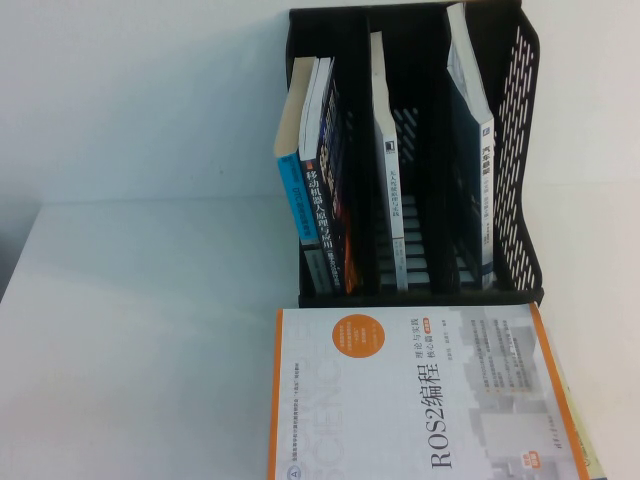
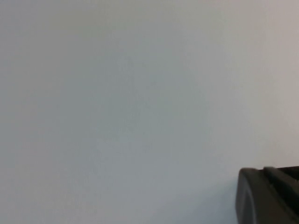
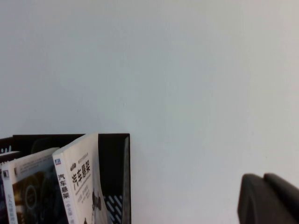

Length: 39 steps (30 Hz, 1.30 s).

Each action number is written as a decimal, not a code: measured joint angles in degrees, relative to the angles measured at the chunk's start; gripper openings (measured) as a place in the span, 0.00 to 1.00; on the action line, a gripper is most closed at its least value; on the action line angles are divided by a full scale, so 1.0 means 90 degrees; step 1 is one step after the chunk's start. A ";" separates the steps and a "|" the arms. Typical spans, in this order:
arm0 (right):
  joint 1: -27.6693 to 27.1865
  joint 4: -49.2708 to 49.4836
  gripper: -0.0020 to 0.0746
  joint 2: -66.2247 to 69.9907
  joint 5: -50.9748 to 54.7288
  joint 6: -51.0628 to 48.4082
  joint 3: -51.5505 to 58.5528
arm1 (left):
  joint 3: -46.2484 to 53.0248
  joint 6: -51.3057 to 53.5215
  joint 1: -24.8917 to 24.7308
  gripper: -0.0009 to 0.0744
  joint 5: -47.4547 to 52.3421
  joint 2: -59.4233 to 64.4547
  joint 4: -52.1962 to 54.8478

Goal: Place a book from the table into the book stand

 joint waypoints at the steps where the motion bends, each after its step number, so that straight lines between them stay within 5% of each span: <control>1: 0.0000 0.0000 0.02 0.0000 0.0000 0.0000 0.0000 | 0.0000 0.0000 0.0000 0.01 -0.0012 0.0000 0.0000; 9: 0.0000 0.0000 0.02 0.0000 -0.0114 0.0000 0.0000 | 0.0000 -0.0163 0.0000 0.01 -0.0293 0.0000 -0.0423; 13: 0.0000 -0.0015 0.02 0.0000 -0.0024 0.0000 -0.0042 | -0.0251 -0.0218 0.0000 0.01 0.0947 0.0000 -0.1061; 19: 0.0000 -0.0352 0.02 0.0000 0.1988 -0.0060 -0.1040 | -0.1439 0.0117 0.0000 0.01 0.2699 -0.0023 -0.1082; 26: 0.0000 -0.0336 0.02 0.0153 0.4385 0.0040 -0.1981 | -0.1642 0.0266 0.0000 0.01 0.2965 -0.0035 -0.1253; 33: 0.0000 0.0831 0.02 0.1702 0.6936 -0.0060 -0.2884 | -0.2090 -0.0881 0.0000 0.01 0.5119 0.0551 -0.2299; 39: 0.0000 0.1841 0.02 0.3597 0.7773 -0.0659 -0.3452 | -0.2411 -0.1257 0.0000 0.01 0.6968 0.2193 -0.2844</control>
